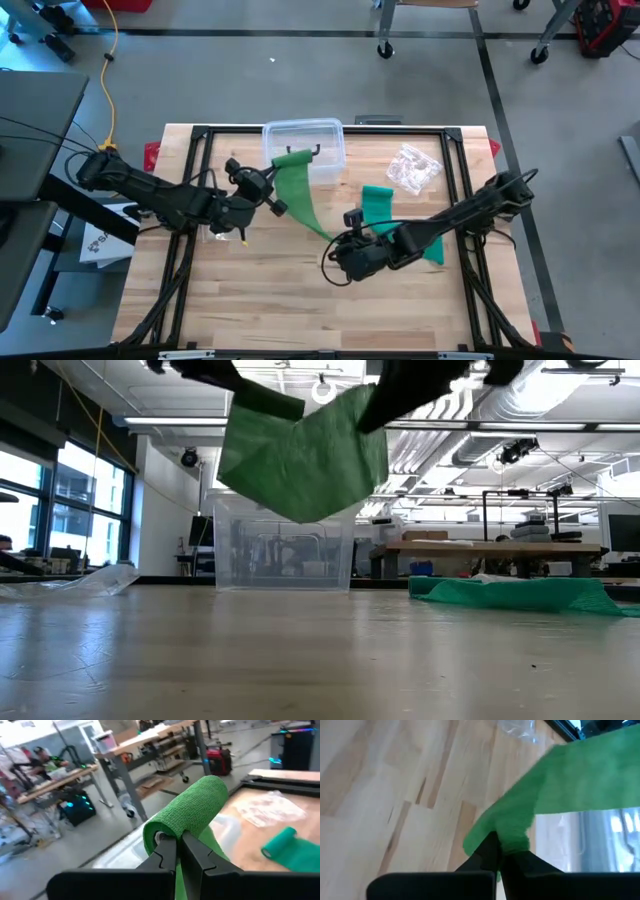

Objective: Roll bandage
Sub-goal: Roll the green bandage

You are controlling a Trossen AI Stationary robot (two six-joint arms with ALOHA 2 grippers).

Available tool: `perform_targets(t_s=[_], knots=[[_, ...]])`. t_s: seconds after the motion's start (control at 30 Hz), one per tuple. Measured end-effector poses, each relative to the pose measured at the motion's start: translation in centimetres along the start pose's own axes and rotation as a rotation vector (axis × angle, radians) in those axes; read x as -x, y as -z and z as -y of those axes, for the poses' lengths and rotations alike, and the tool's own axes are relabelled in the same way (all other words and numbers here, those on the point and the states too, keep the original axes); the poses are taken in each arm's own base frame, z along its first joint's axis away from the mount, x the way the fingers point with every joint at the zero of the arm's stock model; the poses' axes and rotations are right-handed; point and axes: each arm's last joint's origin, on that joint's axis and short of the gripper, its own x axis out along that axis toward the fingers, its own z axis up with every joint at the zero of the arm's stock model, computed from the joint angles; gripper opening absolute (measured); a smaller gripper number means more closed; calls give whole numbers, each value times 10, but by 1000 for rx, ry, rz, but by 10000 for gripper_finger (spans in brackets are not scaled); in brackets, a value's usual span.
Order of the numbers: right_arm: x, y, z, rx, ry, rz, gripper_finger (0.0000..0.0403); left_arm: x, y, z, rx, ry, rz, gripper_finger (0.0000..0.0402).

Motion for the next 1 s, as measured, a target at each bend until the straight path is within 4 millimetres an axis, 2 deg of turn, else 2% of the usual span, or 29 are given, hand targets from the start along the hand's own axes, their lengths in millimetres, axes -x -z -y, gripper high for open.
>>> perform_targets(t_s=[0.23, 0.4, 0.6, 0.77, 0.87, 1.0], knots=[[33, -17, 12, 53, 17, -26, 0, -1, 25, 8, 72, 212, -104, 1], [44, -23, 21, 19, -2, -27, 0, -2, 63, 20, 205, 381, -211, 1], [38, -27, 20, -42, -110, 8, 0, -1, 116, 40, 376, 510, -278, 1], [20, -35, 16, -75, -191, 52, 0, -1, 159, 53, 444, 507, -363, 1], [13, -36, 13, -80, -266, 63, 0, -2, 178, 59, 446, 467, -425, 1], [16, -41, 15, -91, -319, 90, 0, -5, 194, 65, 440, 437, -466, 1]])
